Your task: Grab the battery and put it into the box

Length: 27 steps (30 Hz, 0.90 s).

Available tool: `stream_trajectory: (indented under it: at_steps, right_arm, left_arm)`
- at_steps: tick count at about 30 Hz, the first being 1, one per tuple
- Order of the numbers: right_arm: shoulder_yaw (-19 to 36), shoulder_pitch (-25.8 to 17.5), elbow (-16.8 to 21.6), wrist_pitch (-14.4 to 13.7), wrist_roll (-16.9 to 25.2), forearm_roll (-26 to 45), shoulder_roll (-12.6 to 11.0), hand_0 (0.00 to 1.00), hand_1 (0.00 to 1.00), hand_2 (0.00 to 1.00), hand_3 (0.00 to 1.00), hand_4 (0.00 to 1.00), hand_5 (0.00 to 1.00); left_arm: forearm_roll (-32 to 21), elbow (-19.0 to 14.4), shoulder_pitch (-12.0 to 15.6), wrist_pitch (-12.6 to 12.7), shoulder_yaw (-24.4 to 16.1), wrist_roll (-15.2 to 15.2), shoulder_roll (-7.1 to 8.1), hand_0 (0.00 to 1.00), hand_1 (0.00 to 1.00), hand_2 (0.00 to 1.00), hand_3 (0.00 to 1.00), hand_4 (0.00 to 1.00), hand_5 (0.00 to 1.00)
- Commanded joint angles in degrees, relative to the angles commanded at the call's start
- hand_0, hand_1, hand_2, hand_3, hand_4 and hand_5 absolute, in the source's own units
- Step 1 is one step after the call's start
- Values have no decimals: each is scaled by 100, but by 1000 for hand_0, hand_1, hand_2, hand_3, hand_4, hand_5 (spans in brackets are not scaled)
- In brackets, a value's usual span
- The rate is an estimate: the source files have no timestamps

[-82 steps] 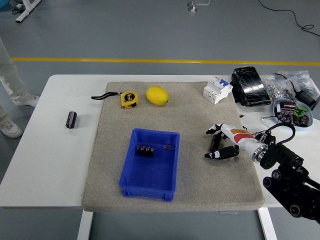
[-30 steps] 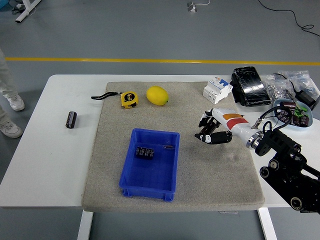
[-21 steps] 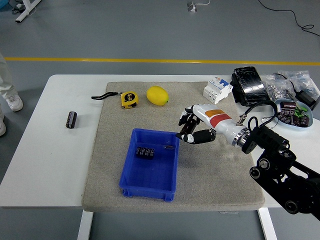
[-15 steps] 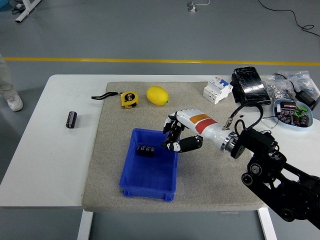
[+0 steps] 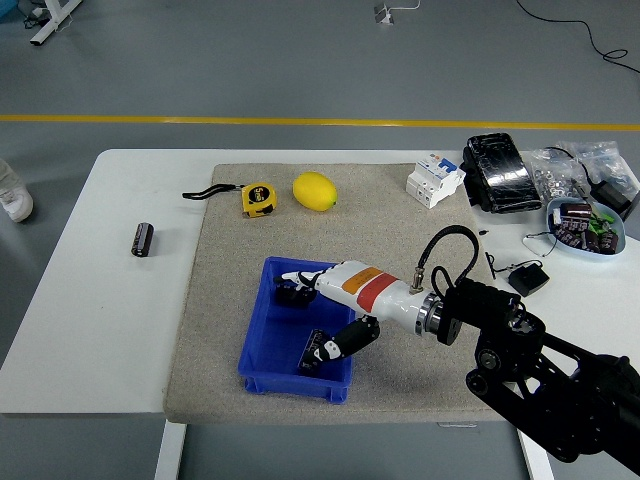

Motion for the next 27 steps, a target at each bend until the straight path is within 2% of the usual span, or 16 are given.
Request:
stream_trajectory:
  at_steps: [10,11,12,16,17,18,24,27]
  right_arm:
    - [273,-46,-28,-187,-48,112,-79,748,692,761,934,998,362]
    - [360,-57,-34,-249,-74,121,-98,748,692,761,934,998,362]
    - [447,-67,-43,-315,-100,110,-118,715,663,729,857,998,362]
    - [820,-128,-118,-511,-120,135,-211,715,663,729,857,998,362]
    - [915,-151,-157,-559,-118,196,-234,715,663,729,857,998,362]
    - [1023,-188,-224,-618,-115,298,-262,687,646,713,807,998,364]
    - [1639,-468,-760,-686,-64,805,-373,701,660,719,791,998,352]
    - [1785,-637,-995,-772,-16,1340,-407,701,660,719,791,998,352]
  left_arm:
    - [70,-1,7,-7,-35,28,-5,751,706,730,653,701,666]
    - [65,-1,10,-6,-33,26,-5,751,706,730,653,701,666]
    - [46,-3,13,-4,-19,21,-4,751,706,731,653,701,667]
    - [-15,-4,20,8,20,5,-3,751,706,731,653,701,667]
    - [-19,-4,21,10,19,5,-4,751,706,731,653,701,667]
    - [-25,-3,24,11,22,5,-6,751,707,731,653,701,667]
    - [-87,-2,45,26,47,-6,-26,752,709,730,653,701,667]
    - [-45,-3,51,27,28,11,-36,752,709,730,653,701,667]
